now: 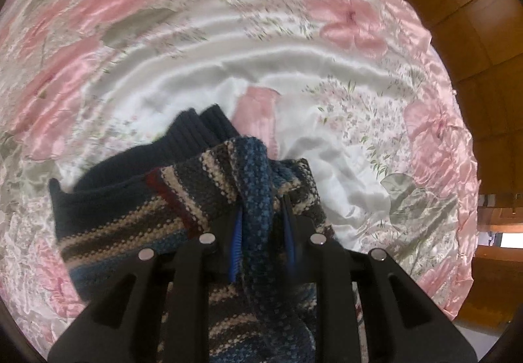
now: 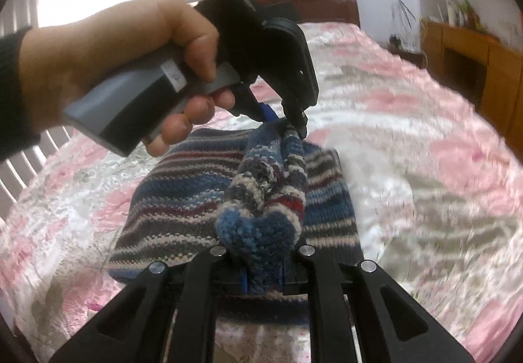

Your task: Fold small clothes

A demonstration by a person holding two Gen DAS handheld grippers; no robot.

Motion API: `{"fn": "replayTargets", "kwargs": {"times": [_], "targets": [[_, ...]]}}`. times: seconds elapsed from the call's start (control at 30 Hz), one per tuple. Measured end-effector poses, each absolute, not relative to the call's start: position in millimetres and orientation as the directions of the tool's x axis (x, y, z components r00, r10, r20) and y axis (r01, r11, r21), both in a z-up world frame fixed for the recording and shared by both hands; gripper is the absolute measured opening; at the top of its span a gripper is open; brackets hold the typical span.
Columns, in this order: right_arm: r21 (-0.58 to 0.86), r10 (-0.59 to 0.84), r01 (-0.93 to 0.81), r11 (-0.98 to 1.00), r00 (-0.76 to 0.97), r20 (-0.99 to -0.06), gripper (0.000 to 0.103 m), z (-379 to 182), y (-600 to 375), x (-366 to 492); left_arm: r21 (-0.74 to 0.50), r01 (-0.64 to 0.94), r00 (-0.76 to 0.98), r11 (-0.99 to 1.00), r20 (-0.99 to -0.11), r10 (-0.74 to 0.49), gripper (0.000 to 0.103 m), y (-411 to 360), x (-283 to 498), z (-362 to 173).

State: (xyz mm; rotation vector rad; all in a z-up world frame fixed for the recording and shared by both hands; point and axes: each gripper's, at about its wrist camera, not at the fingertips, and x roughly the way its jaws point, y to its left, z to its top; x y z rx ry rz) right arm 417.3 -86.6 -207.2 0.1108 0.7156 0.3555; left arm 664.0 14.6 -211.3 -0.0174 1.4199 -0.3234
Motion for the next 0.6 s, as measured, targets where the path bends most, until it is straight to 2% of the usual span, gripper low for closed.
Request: {"fn": "replayTargets", "kwargs": {"times": [0.13, 0.27, 0.3, 0.37, 0.4, 0.43, 0.5, 0.53, 0.57, 0.6], "targets": [[0.315, 0.402, -0.254, 0.915, 0.657, -0.638, 0.012, -226.0, -102.6, 420.6, -0.192, 0.214, 0.108, 0.958, -0.970, -0.219, 0.020, 3.3, 665.1, -224.6], [0.404, 0.459, -0.240, 0.883, 0.628, -0.628, 0.012, -237.2, -114.3, 425.9, -0.212, 0.199, 0.119, 0.957, -0.964, -0.239, 0.027, 2.8, 664.0, -228.1], [0.427, 0.474, -0.236, 0.873, 0.619, -0.626, 0.012, -239.2, -117.2, 426.9, -0.225, 0.197, 0.123, 0.954, -0.960, -0.251, 0.035, 3.4, 663.9, -227.3], [0.487, 0.517, -0.228, 0.843, 0.592, -0.618, 0.013, -244.0, -124.5, 430.3, -0.286, 0.206, 0.127, 0.936, -0.940, -0.316, 0.057, 3.8, 662.4, -221.3], [0.531, 0.552, -0.227, 0.817, 0.576, -0.604, 0.014, -247.2, -130.1, 431.5, -0.324, 0.216, 0.140, 0.921, -0.924, -0.357, 0.061, 4.8, 660.7, -213.4], [0.574, 0.586, -0.224, 0.788, 0.562, -0.584, 0.021, -250.3, -134.8, 432.1, -0.338, 0.221, 0.150, 0.915, -0.915, -0.375, 0.069, 6.0, 659.1, -206.8], [0.695, 0.676, -0.197, 0.692, 0.517, -0.526, 0.052, -260.0, -151.8, 435.9, -0.385, 0.240, 0.159, 0.891, -0.890, -0.427, 0.071, 12.6, 656.8, -191.4], [0.760, 0.728, -0.174, 0.627, 0.480, -0.490, 0.077, -264.9, -161.2, 439.6, -0.413, 0.240, 0.179, 0.878, -0.871, -0.458, 0.073, 23.1, 655.0, -179.1], [0.805, 0.764, -0.155, 0.572, 0.458, -0.455, 0.084, -267.8, -168.1, 442.6, -0.432, 0.233, 0.199, 0.871, -0.856, -0.477, 0.077, 31.9, 652.0, -169.6], [0.860, 0.811, -0.125, 0.495, 0.421, -0.406, 0.085, -270.7, -177.9, 449.2, -0.454, 0.230, 0.215, 0.861, -0.839, -0.500, 0.077, 42.6, 647.5, -160.6]]}}
